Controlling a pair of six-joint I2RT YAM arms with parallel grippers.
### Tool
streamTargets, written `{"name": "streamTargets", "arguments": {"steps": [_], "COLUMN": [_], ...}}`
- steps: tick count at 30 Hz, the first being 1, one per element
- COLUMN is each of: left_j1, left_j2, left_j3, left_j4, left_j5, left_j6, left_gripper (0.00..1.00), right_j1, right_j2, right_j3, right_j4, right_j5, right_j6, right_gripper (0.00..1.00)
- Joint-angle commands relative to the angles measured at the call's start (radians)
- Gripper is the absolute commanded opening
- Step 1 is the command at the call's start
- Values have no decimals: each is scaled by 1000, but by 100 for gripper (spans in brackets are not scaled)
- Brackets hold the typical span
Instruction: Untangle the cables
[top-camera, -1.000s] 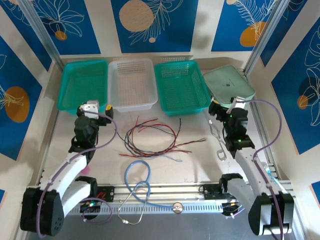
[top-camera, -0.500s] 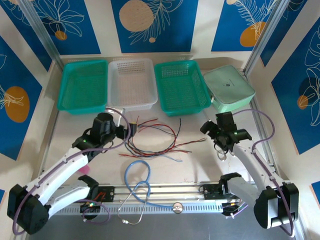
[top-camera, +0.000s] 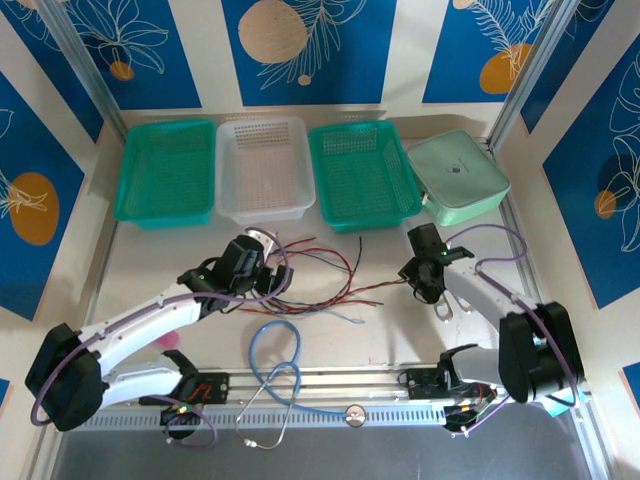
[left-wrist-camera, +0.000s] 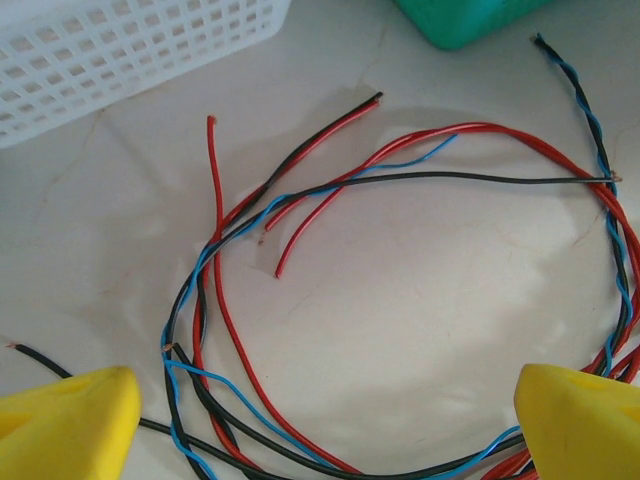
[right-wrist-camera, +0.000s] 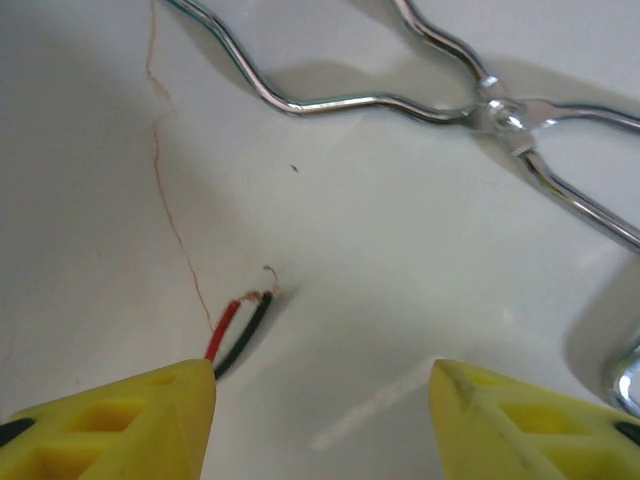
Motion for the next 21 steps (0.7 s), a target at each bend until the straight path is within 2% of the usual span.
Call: {"name": "streamTargets", "arguments": {"steps": [1,7,13,21], "left_j1": [-14,-21,-23,-28], "left_j2": [29,73,91,77], "left_j3": [40,48,54,55], "left_j4": [44,63,61,37], "left_j5": [-13,-11,-11,-5], "left_j6": [-23,-18,-11,4], "left_gripper": [95,95,95,95], "right_j1": [19,59,78,101], "right_j2": [60,174,249,229], "right_j3": [61,100,111,131], "right_j4": [34,46,56,40], "right_j5": [31,55,78,96], "right_j6": [20,53,98,125], "right_gripper": [56,54,44,8]}}
